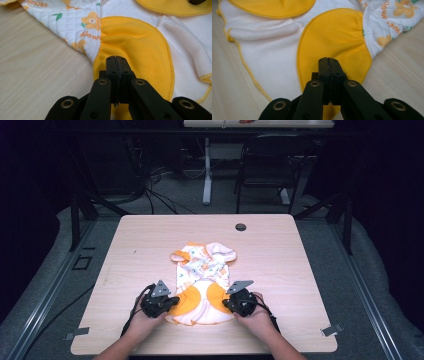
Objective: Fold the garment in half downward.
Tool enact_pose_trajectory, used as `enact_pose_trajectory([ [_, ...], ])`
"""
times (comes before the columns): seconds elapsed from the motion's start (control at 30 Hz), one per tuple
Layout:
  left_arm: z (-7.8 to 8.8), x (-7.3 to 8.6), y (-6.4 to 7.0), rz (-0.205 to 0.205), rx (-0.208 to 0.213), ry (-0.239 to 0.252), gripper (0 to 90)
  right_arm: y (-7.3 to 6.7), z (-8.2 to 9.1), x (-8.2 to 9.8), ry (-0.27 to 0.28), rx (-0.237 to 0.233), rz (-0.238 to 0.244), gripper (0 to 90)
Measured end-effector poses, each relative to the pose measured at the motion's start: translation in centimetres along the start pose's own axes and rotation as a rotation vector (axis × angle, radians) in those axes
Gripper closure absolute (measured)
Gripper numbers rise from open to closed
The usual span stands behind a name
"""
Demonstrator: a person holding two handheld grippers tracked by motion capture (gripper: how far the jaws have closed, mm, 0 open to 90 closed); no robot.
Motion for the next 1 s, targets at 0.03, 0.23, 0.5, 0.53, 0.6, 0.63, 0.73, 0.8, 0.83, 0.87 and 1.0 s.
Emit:
enact_pose_trajectory([
  [0.03,0.0,0.0,0.0,0.0,0.0,0.0,89.9,0.0,0.0,0.0,0.0,0.0,0.0,89.8],
  [0.23,1.2,1.0,1.6,0.023,0.054,-0.001,89.9,-2.0,1.2,1.8,-0.002,-0.048,0.024,89.7],
  [0.5,2.2,1.7,3.3,0.026,0.1,-0.017,89.3,-4.1,2.4,3.1,-0.046,-0.082,0.062,85.4],
  [0.53,2.2,1.7,3.3,0.026,0.1,-0.017,88.4,-4.1,2.4,3.1,-0.046,-0.082,0.062,85.4],
  [0.6,2.4,1.1,3.0,0.002,0.104,-0.007,85.1,-4.1,2.8,2.5,-0.041,-0.088,0.07,85.3],
  [0.63,2.5,0.7,2.7,-0.003,0.1,-0.003,84.3,-4.0,2.9,2.2,-0.032,-0.092,0.072,85.9],
  [0.73,2.8,-0.8,1.5,-0.01,0.088,0.02,83.8,-2.7,3.4,0.5,-0.022,-0.084,0.071,87.5],
  [0.8,2.8,-1.6,0.9,-0.019,0.077,0.028,83.2,-2.3,3.4,0.0,-0.009,-0.085,0.06,87.5],
  [0.83,2.8,-2.2,0.4,-0.011,0.081,0.035,83.2,-1.6,3.5,-0.7,-0.011,-0.071,0.064,87.5],
  [0.87,2.7,-2.9,-0.3,-0.004,0.07,0.045,82.8,-1.0,3.4,-1.3,-0.002,-0.065,0.052,87.5],
  [1.0,1.7,-5.0,-2.6,0.023,0.06,0.058,82.1,1.3,3.0,-3.8,0.013,-0.026,0.028,87.1],
])
Point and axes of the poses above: each handheld gripper's, and its own axes: z roughly backward along the jaws, x roughly out of its underside, y roughly to its right, the point moved 6 cm from there along -z, roughly forward along the jaws, and after that the axes turned 5 degrees about -z, right-handed, at the moved point
